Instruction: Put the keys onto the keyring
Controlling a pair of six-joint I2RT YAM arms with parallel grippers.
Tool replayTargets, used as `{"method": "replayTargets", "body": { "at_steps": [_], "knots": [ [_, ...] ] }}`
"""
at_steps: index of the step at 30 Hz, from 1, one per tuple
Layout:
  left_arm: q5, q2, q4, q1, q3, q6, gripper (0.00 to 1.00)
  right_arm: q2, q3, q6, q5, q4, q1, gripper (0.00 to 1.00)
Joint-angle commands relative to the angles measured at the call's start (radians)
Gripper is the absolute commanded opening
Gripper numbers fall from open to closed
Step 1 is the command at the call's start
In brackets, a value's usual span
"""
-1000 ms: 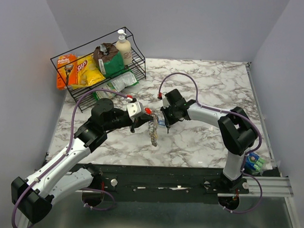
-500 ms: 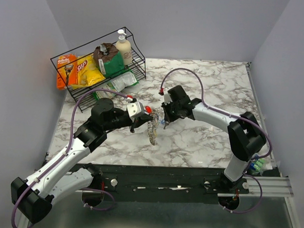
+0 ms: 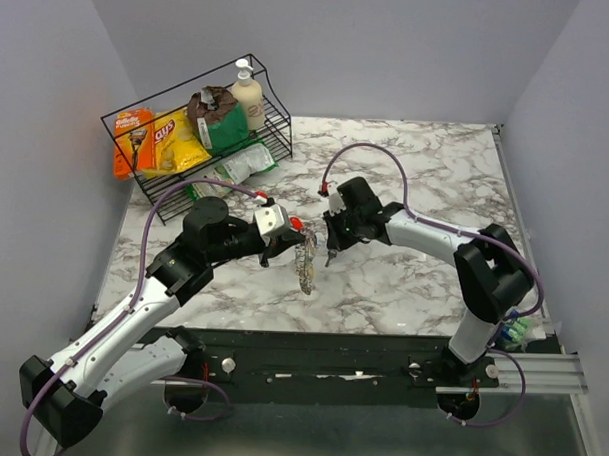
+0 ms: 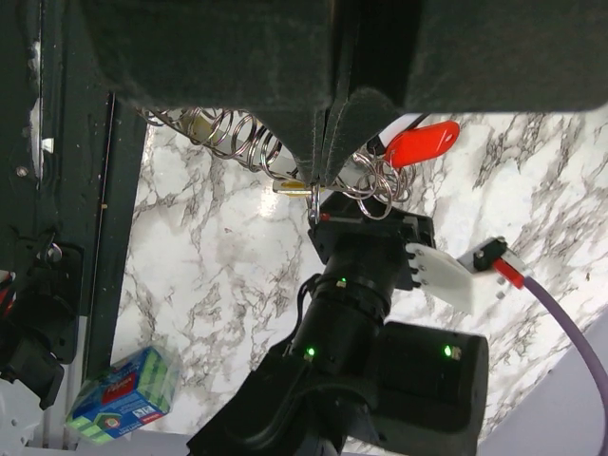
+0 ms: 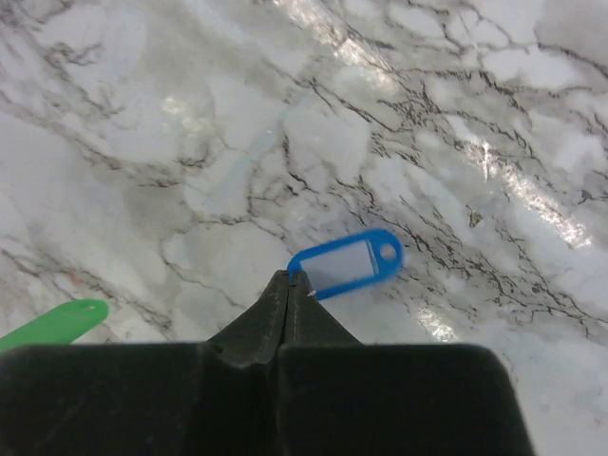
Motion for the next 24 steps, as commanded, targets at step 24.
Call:
{"method": "replayTargets", "body": {
  "at_steps": [24],
  "knots": [
    [-0.014,-0.016,0.048,-0.015,0.026,0.013,0.00,0.019,-0.065,0.078,0.074,0.019,0.001,0.29]
  ]
}}
